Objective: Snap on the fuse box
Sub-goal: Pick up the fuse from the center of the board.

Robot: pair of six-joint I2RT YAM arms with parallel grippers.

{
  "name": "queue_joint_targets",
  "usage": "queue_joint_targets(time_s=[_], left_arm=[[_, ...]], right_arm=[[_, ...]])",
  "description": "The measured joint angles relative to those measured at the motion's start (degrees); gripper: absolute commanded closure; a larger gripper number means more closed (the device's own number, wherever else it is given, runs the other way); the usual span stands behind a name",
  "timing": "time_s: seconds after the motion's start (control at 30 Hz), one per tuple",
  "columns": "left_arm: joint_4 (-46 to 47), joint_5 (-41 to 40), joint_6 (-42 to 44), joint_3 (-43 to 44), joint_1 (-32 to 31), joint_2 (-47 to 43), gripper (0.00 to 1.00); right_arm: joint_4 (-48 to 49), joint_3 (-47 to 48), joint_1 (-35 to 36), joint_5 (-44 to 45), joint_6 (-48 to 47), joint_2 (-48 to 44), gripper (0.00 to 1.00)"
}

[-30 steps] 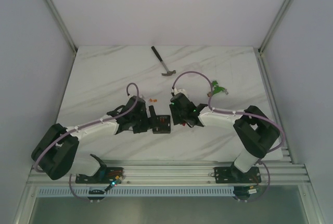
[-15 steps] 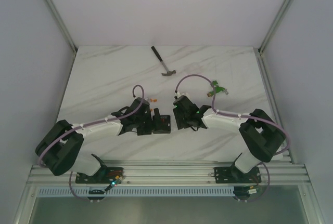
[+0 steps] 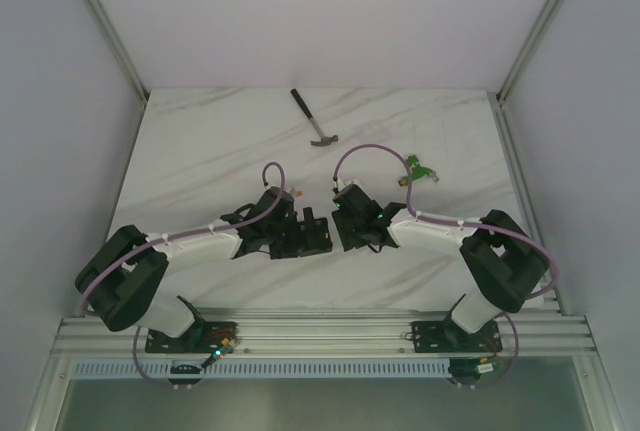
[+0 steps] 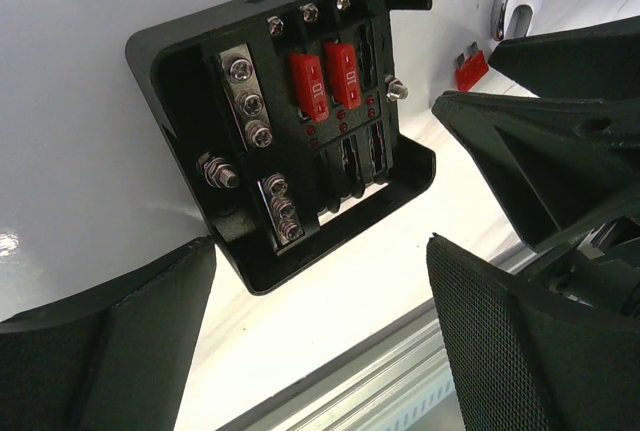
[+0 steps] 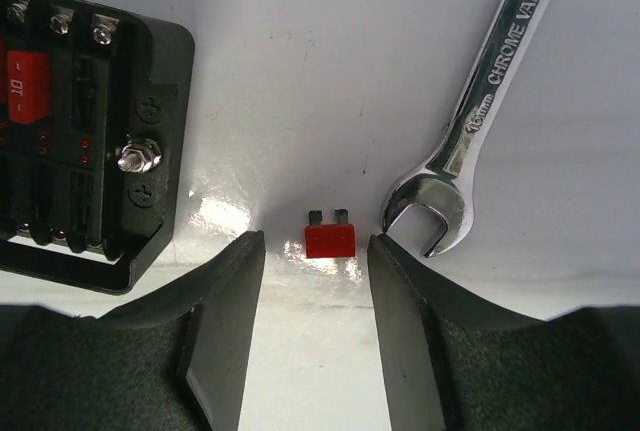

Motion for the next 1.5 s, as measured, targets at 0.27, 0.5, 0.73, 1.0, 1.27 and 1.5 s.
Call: queue_joint_targets(time_s=[0.27,0.5,0.73,1.0,1.27,1.5], left_arm=[[0.0,-0.5,-0.4,-0.4,0.2,-0.7,0.01],[-0.4,-1.7,-0.6,-1.7,1.7,-4.2,0.01],[-0.5,-2.2,-0.8,-2.1,2.2,-6.2,0.00],[-0.6,-2.9,-0.7,-2.1,3.1,-7.5,0.05],[0.7,-1.8,0.4,-1.9,6.7,-8.7,0.20],[5.0,3.8,1.6,1.9,7.3,-6.3,0.36]], right_arm=[[0.3,-0.1,0.2,0.2,-2.9,0.1,0.55],[0.9,-0.3,0.7,0.3,-4.2,0.1,0.62],[1.0,-0.5,1.0,0.6,-4.3,0.1,0.69],[1.9,-1.4,1.2,1.2,-4.3,-0.7,0.77],[3.6,-4.5,1.3,0.4,-6.3,-9.1,0.79],[10.7,-6.1,1.4,-4.0,-10.3,-16.7,0.78]])
